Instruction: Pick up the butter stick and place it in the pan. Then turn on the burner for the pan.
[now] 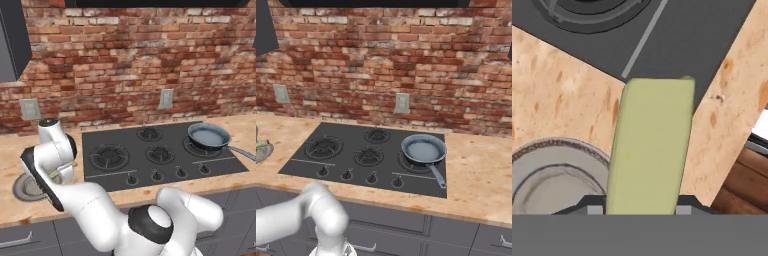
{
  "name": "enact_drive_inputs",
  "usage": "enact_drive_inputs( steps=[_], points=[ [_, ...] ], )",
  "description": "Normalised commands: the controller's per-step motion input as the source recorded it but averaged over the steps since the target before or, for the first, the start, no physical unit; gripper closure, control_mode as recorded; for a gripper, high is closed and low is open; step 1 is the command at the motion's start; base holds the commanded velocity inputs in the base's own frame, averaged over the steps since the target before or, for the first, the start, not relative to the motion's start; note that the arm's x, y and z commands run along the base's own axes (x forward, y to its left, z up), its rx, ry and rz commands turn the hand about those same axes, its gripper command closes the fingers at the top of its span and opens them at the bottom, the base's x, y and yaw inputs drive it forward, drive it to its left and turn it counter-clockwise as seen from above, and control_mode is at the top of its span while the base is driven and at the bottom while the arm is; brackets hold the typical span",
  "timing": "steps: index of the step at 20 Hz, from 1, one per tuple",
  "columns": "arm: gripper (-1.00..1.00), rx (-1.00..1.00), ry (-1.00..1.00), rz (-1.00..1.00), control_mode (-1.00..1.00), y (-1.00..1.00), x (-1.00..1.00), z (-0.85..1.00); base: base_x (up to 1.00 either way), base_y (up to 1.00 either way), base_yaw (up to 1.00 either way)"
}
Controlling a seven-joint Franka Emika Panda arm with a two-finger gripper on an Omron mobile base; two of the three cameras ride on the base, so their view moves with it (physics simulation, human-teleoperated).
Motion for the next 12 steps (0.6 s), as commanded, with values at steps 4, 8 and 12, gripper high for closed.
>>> enact_drive_inputs(
  steps=[4,8,12],
  points=[
    [1.0,0.01,-0.08,-0.05,-1.0,-0.8,-0.01,0.37,0.0,0.0,0.0],
    [1.0,0.04,-0.01,-0.04,-1.0,-0.88,0.0,0.36,0.0,0.0,0.0],
    [1.0,0.06,0.0,-0.07,-1.0,-0.87,0.0,0.23,0.0,0.0,0.0]
  ],
)
